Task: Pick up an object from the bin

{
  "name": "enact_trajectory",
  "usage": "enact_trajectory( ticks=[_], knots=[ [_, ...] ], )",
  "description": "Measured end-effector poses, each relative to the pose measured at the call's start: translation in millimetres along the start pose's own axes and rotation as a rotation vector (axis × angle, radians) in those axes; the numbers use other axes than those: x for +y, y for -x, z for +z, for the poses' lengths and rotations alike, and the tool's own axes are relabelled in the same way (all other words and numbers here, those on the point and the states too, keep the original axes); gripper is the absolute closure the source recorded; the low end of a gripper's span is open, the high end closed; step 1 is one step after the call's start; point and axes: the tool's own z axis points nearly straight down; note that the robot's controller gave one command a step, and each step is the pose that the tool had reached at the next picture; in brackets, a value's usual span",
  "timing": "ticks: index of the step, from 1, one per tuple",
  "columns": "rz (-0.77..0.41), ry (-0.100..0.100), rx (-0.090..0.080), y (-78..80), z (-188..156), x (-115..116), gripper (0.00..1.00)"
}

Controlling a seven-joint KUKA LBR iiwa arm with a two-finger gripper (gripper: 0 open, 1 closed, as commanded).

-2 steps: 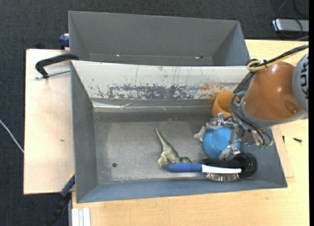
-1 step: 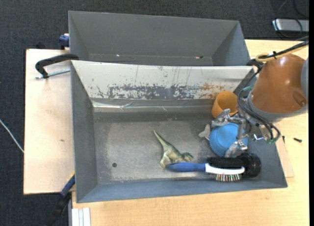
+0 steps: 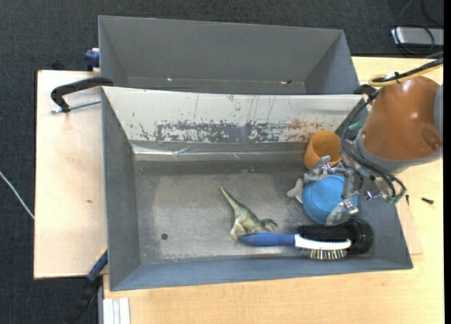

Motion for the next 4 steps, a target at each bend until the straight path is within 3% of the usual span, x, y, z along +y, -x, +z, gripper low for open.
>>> enact_trajectory(
  ticks=[1,2,3,4],
  knots=[
    [-0.080,0.007,-0.001,3.3,22,-2,0.00],
    [-0.074,-0.001,-0.017,-1.5,21,0,0.00],
    [-0.073,-0.001,-0.017,-1.5,21,0,1.00],
    [-0.074,-0.009,-0.005,2.7,-75,0,1.00]
  ],
)
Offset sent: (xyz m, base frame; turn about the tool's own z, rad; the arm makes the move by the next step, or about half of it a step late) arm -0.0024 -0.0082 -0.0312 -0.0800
